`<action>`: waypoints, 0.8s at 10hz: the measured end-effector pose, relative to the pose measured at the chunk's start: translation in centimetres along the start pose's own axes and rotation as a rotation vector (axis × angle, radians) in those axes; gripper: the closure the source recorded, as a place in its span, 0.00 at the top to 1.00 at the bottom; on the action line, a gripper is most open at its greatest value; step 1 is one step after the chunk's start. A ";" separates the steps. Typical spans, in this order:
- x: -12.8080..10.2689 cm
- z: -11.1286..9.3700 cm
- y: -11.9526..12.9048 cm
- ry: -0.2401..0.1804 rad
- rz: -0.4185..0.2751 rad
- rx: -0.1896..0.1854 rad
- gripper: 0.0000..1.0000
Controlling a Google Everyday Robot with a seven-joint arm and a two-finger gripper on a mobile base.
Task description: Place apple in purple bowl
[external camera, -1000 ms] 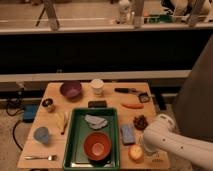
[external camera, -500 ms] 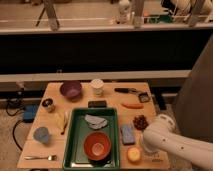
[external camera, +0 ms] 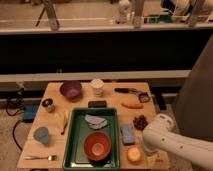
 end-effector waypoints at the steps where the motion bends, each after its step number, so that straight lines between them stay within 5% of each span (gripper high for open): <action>1: 0.0 0.0 0.0 0.001 -0.004 -0.003 0.80; 4: -0.7 0.1 0.2 -0.004 -0.043 -0.005 0.80; 8: -2.6 -0.2 1.0 -0.077 -0.134 0.031 0.80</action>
